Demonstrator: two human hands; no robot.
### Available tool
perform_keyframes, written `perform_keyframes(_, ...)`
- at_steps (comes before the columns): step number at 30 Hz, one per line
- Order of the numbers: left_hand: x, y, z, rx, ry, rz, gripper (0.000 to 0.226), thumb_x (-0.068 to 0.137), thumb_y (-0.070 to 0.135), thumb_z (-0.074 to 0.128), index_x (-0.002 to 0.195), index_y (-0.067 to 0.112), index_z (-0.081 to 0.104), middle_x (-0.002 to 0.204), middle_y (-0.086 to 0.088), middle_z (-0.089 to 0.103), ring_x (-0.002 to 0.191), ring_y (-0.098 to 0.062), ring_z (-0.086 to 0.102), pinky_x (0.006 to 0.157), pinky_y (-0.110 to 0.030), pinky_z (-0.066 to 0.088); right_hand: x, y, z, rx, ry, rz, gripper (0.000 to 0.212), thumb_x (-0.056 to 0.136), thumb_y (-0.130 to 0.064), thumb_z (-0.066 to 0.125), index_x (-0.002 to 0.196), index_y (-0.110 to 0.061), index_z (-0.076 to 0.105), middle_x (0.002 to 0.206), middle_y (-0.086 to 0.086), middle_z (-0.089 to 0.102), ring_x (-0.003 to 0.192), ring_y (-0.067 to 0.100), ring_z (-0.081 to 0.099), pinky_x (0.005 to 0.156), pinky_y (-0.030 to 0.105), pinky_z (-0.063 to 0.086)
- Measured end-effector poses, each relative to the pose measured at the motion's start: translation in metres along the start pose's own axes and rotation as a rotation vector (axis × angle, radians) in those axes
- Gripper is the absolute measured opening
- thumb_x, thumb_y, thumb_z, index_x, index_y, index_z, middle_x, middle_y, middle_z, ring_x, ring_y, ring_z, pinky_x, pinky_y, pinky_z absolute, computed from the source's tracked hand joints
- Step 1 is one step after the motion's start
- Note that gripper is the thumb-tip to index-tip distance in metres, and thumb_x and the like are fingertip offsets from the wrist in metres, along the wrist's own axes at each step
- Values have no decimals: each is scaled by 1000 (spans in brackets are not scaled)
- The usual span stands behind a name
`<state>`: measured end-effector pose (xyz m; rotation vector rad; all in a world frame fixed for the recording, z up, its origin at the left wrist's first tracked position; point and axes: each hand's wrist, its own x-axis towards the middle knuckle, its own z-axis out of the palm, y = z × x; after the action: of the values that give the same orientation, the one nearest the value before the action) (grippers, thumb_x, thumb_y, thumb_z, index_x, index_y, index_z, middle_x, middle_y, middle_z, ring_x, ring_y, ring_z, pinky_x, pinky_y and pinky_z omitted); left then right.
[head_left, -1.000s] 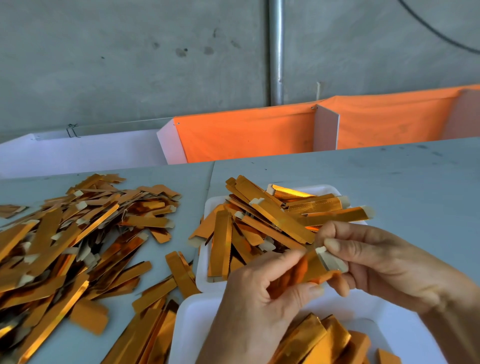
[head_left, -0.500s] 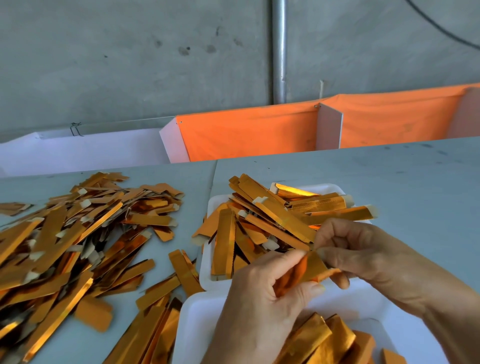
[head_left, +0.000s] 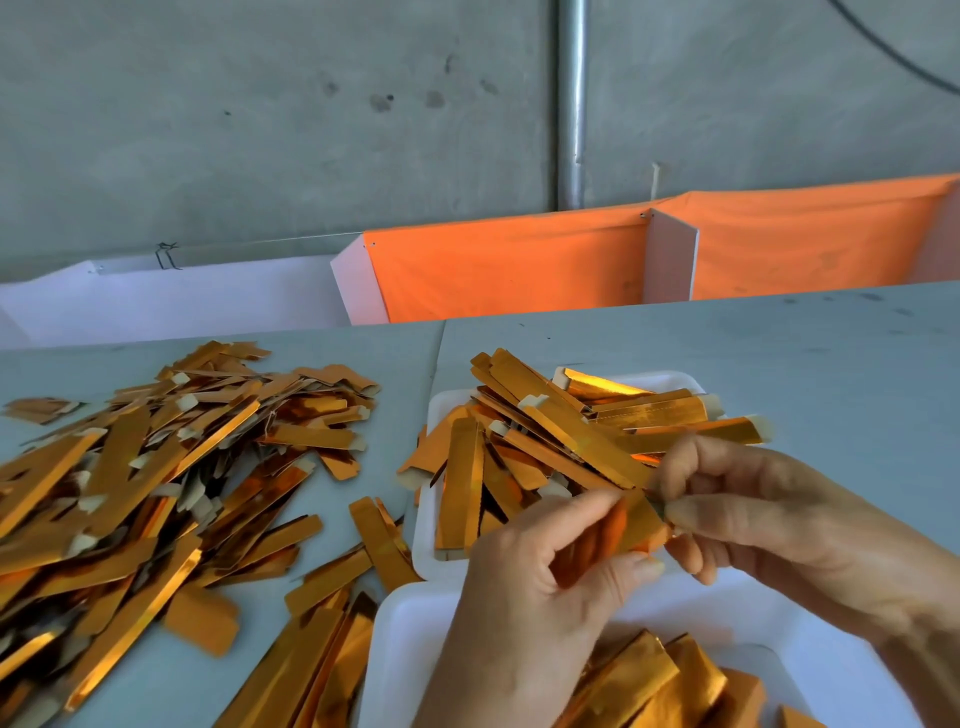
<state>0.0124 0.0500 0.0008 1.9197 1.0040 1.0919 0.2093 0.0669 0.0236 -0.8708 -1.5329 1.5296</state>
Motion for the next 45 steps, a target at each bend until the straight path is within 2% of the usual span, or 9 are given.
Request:
perform_keyframes(3,-1,-2,1,74,11,6,42,72,53,64,111,57,50,93,24,59,88,1,56,69,-8,42,2,-2,7,-99,34,15,12,68,-16,74,69,-16,62,56,6,51,49,15,48,51,20,43)
perform_keyframes(7,0,-3,2,128,0,3,51,72,50,64,112,64,36,104,32,55,95,8,54,73,-4,41,2,-1,9,-191,47,18,12,68,-7,62,68,-19,58,55,4,43,46,14,39,47,20,37)
perform_keyframes(12,0,-1,0,33,-20,-9,33,73,49,66,104,59,59,91,25,60,88,3,57,69,-5,41,-2,-1,-1,182,-75,47,25,72,-18,72,92,-6,65,63,8,47,48,18,47,48,23,43)
perform_keyframes(15,0,1,-2,23,-27,-5,37,76,45,67,111,54,59,90,25,61,89,3,57,70,-3,40,-1,2,-8,333,-138,99,44,66,-27,82,99,-3,68,64,11,51,51,18,54,47,25,49)
perform_keyframes(20,0,-1,-1,41,-19,-6,40,69,60,60,109,58,56,95,20,62,93,-2,58,72,-8,43,3,8,-7,468,-167,106,38,69,-20,85,100,-4,69,64,9,54,49,15,56,46,24,50)
perform_keyframes(24,-1,-1,0,73,-7,-10,35,67,65,57,102,61,58,93,23,60,93,-2,56,73,-10,44,6,9,-1,426,-67,123,38,57,-20,91,86,-8,70,57,7,49,42,15,50,42,23,45)
perform_keyframes(28,0,-1,0,88,7,-2,48,68,61,60,114,52,53,90,28,57,90,3,56,70,-6,41,6,5,4,334,1,106,17,63,-13,77,76,-11,67,53,5,46,39,13,46,41,21,42)
perform_keyframes(33,-1,-3,0,148,12,-1,49,73,50,66,120,37,62,92,34,55,91,7,54,70,-3,40,4,2,4,190,24,89,14,67,-9,76,74,-9,64,58,7,47,42,15,47,42,22,43)
perform_keyframes(45,-2,-5,0,161,7,-17,48,77,42,71,124,37,59,103,32,55,99,7,53,76,-5,44,2,-3,2,45,-28,97,15,67,2,65,76,-9,64,60,16,51,48,20,50,49,23,45)
